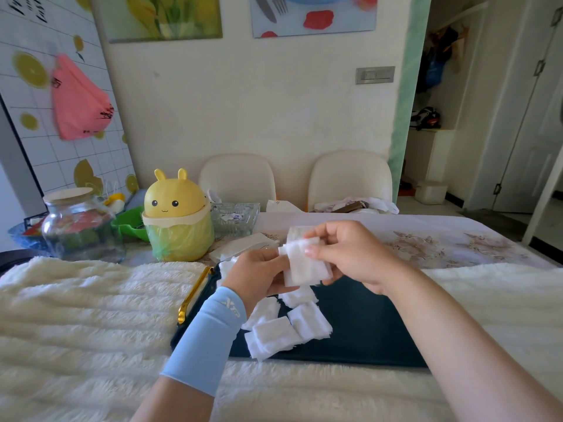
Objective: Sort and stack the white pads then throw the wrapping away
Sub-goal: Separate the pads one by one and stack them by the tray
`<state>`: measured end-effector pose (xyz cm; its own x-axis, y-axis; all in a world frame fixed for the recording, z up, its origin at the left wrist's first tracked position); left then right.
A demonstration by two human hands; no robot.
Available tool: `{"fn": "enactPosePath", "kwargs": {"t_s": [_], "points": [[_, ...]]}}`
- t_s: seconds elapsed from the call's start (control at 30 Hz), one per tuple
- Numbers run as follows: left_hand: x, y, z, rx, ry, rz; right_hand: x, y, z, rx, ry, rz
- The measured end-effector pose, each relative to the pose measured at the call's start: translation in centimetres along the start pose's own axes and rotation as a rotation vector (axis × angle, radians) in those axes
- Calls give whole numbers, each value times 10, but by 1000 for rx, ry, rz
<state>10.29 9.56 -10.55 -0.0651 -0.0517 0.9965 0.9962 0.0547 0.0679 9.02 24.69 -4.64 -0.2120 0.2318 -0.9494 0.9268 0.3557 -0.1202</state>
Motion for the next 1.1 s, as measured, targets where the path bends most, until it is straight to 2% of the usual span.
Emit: {"fn": "enactPosePath", "kwargs": {"t_s": [0.1,0.2,0.33,0.47,0.67,0.77,0.83,0.97,1.03,1.1], "points": [[-1,0,-2,13,49,-20,2,-1,-9,63,73,-5],[0,1,0,-11,75,-33,-6,-2,-20,148,47,-56],[2,6,10,-89,96,-35,-10,1,-8,142,4,-84],[4,7,12,-113,134,-33,-13,1,-10,155,147,-126],[8,9,17,-139,189,-44,-15,-3,-10,157,210,-184],[14,11,18,-167,109,28,-14,-4,-13,194,233,-209],[15,11,17,-183,60,65,-9,-4,-15,176,204,-164],[13,12,16,-242,8,47,10,-4,-3,22,19,12],[12,12,13,-251,24,34,13,-5,-1,27,-19,14],[14,9,0,-157,59,41,15,-8,-5,85,19,-5]]}}
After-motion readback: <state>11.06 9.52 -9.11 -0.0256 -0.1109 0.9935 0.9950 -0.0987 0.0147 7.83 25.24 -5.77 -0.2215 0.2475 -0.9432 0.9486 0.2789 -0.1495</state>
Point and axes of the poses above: each hand's wrist, its own y-axis away from the middle knuckle, its own z-axis out of the palm, x = y × z, the point moved 9 cm from there along -y, towards the middle knuckle, and after that the axes turned 1 degree about x, right-handed, at the moved point
